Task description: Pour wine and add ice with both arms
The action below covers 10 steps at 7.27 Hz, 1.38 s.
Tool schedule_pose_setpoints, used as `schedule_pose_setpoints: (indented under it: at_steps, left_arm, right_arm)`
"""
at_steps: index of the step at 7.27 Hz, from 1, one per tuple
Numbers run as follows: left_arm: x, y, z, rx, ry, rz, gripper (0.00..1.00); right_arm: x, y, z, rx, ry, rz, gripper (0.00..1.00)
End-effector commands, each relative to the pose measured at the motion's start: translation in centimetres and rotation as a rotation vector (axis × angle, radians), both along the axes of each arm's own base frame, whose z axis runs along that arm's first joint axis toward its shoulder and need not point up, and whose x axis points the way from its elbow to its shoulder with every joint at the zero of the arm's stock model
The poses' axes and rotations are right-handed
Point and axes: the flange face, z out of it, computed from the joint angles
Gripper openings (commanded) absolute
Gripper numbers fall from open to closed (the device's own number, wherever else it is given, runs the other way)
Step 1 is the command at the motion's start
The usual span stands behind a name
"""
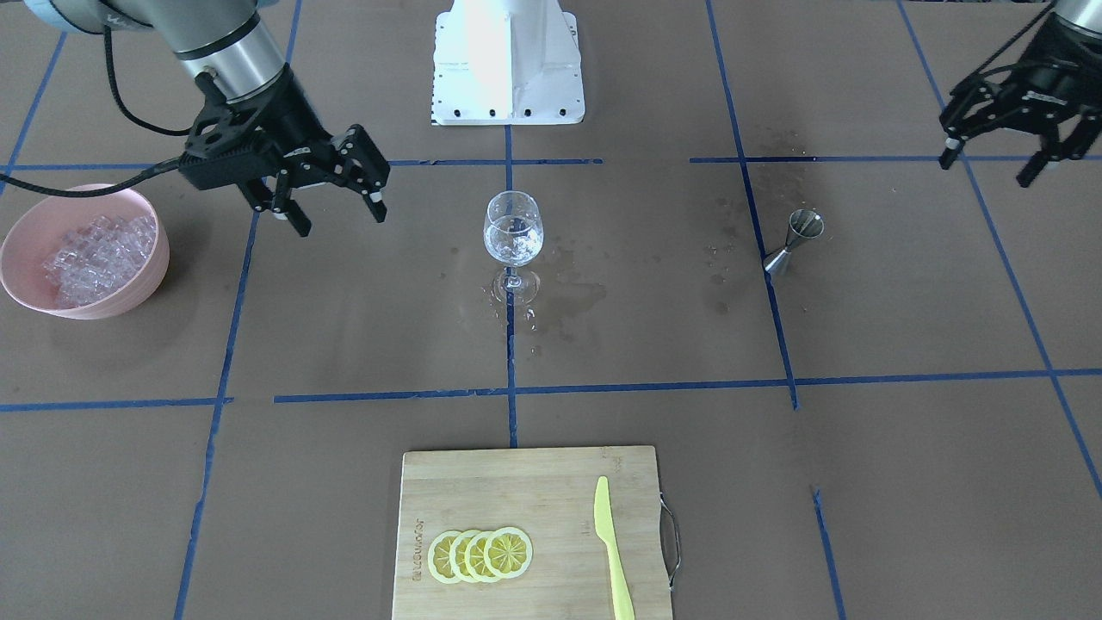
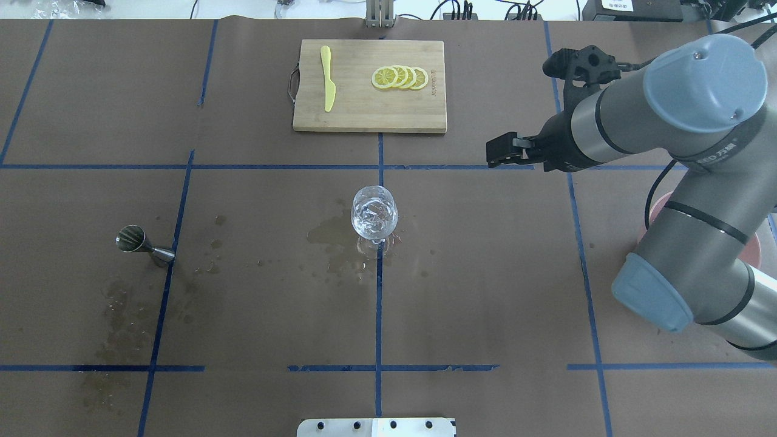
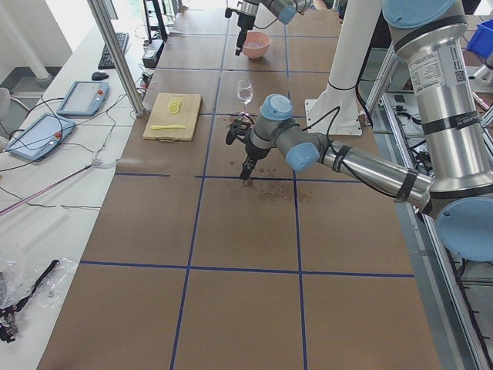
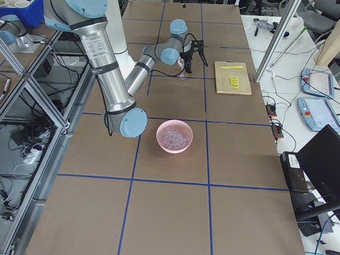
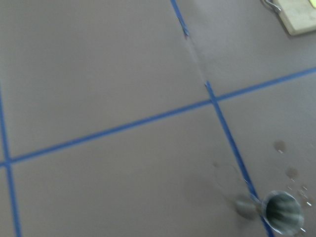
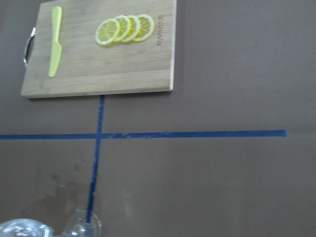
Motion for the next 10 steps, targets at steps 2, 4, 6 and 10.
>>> schedule_pose_setpoints:
  at_steps: [2,4,6,10]
  left_arm:
    - [-7.4,-6.7,7.1,0.011,-0.124,0.045,1.00]
    - [-8.8,-6.9,11.7,-0.080,-0.039,0.063,1.00]
    - [-10.7,-6.1,15.2,-0.107,0.004,0.096,1.00]
    - [-10.8,-5.0,18.5,-0.163,-0.001,0.094,1.00]
  right_arm:
    - [9.1,-6.1,7.5,0.055,0.242,-0.196,1.00]
    - [18.7,-9.7,16.7,0.038,0.209,-0.312,1.00]
    - [25.9,-9.4,25.8,-0.017,0.196,-0.346,1.00]
    - [34.2,-6.6,34.0,-0.159,0.176,-0.244,1.00]
